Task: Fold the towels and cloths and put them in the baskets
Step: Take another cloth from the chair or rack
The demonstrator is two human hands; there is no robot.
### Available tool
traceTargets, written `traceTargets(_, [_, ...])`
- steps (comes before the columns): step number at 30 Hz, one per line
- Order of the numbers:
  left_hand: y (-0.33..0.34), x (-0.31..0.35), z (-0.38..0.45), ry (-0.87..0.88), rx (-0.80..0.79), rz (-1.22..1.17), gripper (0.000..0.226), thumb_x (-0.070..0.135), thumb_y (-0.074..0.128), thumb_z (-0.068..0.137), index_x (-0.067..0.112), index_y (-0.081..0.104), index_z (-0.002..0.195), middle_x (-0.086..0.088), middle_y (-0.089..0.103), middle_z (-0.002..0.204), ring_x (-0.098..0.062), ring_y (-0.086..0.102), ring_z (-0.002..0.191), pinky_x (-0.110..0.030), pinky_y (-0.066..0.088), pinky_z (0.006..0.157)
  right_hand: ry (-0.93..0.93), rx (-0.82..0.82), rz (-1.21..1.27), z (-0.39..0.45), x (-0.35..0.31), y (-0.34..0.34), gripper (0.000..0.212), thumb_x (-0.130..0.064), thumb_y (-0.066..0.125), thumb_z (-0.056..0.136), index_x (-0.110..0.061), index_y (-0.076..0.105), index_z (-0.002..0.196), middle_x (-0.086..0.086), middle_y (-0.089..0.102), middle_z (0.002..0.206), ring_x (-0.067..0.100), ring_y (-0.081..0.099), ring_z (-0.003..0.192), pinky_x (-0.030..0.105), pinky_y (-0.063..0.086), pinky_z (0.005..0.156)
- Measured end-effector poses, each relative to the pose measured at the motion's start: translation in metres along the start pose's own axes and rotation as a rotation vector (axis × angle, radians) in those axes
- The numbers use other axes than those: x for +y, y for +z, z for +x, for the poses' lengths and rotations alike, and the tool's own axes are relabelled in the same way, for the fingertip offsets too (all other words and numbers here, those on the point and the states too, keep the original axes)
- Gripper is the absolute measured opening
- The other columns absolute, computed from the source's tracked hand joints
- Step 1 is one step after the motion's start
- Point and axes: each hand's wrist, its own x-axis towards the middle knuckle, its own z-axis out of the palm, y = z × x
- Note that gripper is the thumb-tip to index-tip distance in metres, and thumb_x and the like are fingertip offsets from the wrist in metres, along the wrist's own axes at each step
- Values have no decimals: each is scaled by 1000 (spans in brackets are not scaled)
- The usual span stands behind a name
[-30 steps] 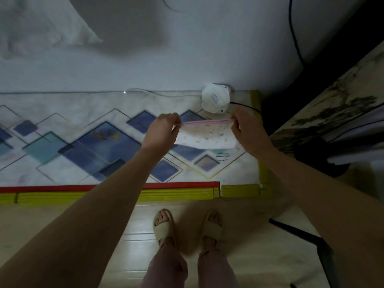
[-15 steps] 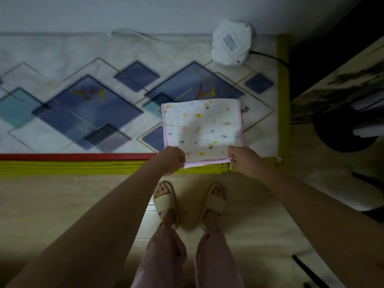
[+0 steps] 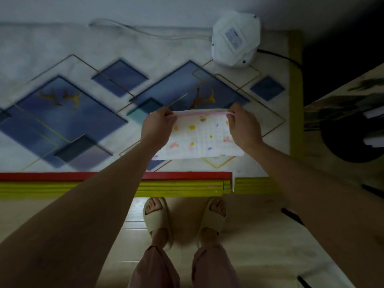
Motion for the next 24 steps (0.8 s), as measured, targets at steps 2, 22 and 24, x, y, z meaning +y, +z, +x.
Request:
traceTargets(2, [6, -1, 9, 2, 36, 29, 16, 27, 53, 92, 15, 63, 97, -10, 68, 95, -32, 60, 91, -39, 49, 76, 17, 20, -3, 8, 3, 9, 19, -20, 43, 100, -3, 50, 103, 19, 62, 96, 37, 58, 89, 33, 30, 61])
traceTargets(22, [68, -24, -25, 580, 227, 133, 37, 14, 41, 93, 7, 57, 127, -12, 58, 131, -27, 47, 124, -40, 29, 105, -272, 89, -190, -27, -20, 78, 51, -29, 30, 100, -8, 32, 147, 12, 26, 156, 27, 23, 145, 41, 15, 118])
traceTargets(24, [83, -36, -19, 592, 114, 341, 45, 21, 35, 97, 11, 43, 141, -7, 42, 148, -27, 35, 138, -45, 17, 115, -330, 15, -278, -20, -14, 91, 55, -35, 22, 102, -9, 27, 150, 10, 21, 158, 25, 19, 146, 41, 14, 118])
